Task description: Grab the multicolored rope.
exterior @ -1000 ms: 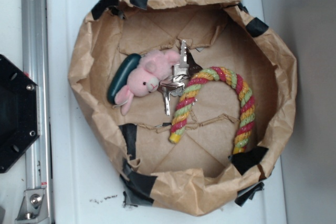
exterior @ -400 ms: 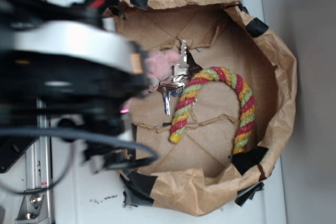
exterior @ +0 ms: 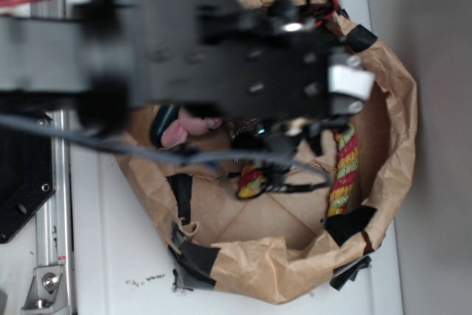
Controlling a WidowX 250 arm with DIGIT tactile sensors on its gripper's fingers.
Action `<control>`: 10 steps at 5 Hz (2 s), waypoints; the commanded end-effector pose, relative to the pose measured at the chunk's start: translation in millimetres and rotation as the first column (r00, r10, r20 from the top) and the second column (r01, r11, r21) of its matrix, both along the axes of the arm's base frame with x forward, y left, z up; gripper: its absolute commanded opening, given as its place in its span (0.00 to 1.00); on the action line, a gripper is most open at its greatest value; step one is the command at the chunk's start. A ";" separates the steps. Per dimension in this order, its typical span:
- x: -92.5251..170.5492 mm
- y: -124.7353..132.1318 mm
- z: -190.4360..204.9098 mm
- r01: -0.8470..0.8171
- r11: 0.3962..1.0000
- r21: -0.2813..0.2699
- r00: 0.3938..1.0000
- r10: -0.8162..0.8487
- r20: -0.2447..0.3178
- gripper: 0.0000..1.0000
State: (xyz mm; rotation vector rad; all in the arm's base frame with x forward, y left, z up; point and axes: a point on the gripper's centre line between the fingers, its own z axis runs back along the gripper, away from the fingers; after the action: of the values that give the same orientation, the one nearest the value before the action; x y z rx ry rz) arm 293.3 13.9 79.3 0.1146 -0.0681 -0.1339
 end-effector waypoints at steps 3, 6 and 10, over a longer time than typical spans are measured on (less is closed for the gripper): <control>31.6 1.7 -64.1 -0.039 0.995 -0.088 0.989 0.026 -0.146 1.00; 34.4 3.2 -68.2 -0.085 0.993 -0.082 0.980 0.068 -0.188 0.00; -10.1 -11.1 106.0 -0.062 0.991 -0.118 0.991 0.076 0.114 0.00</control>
State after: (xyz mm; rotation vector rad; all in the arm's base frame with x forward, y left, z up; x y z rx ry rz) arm 283.7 7.6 163.2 0.0065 -0.1072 -0.0417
